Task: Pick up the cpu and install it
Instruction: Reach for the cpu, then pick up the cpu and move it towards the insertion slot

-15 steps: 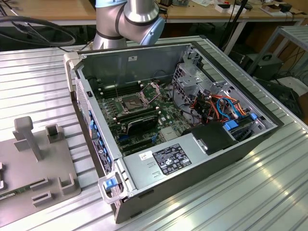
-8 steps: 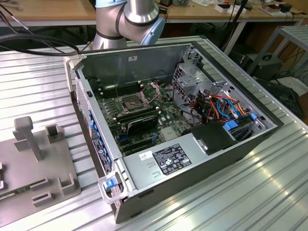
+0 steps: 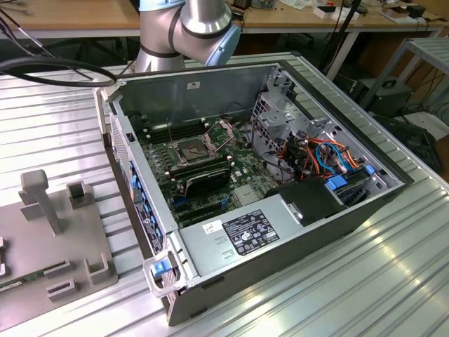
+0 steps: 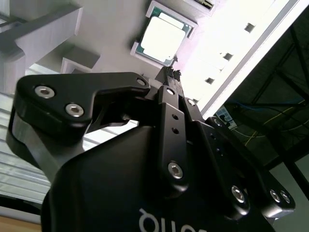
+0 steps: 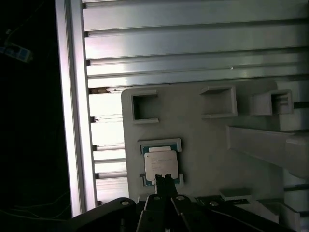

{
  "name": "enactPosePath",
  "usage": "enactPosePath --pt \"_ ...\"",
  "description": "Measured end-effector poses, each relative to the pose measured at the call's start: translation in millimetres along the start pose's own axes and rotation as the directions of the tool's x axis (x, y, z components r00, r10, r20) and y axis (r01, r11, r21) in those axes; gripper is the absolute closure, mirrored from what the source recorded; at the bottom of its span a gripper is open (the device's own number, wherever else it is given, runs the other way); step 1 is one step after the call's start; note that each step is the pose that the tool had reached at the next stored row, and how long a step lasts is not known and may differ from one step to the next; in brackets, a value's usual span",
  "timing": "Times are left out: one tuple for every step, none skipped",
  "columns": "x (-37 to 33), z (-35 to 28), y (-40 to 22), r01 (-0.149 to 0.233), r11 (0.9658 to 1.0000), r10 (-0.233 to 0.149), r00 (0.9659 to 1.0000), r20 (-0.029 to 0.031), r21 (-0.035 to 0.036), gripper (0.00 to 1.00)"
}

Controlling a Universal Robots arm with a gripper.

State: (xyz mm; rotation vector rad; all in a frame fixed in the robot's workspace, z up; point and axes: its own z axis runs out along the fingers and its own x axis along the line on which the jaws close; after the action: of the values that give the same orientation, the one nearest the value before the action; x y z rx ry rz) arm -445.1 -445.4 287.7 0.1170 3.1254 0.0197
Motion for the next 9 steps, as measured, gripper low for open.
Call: enactPosePath --pt "0.1 1.8 0.0 0.0 1.0 0.0 1.0 -0.0002 0.0001 0.89" --pt "0.1 3.6 -0.1 0.0 1.0 0.0 1.0 -0.0004 0.0002 0.89" --pt "0.1 4.9 -0.1 0.0 1.0 0.0 1.0 -0.0004 0.0002 0.89" --pt "0.1 5.2 -0.1 0.0 1.0 0.0 1.0 -0.0004 0.0002 0.89" --pt "0.1 5.1 -0.1 0.0 1.0 0.0 1.0 -0.0005 0.0003 0.89" --pt "0.1 5.9 -0.1 0.0 1.0 0.0 1.0 -0.0004 0.0002 0.89" --pt "0.1 6.6 -0.1 0.0 1.0 0.0 1.0 -0.0004 0.0002 0.89" --pt "0.1 6.7 -0.1 0.0 1.0 0.0 1.0 -0.0004 0.0002 0.89" --pt "0.1 6.7 -0.1 0.0 1.0 0.0 1.0 -0.0003 0.0002 0.89"
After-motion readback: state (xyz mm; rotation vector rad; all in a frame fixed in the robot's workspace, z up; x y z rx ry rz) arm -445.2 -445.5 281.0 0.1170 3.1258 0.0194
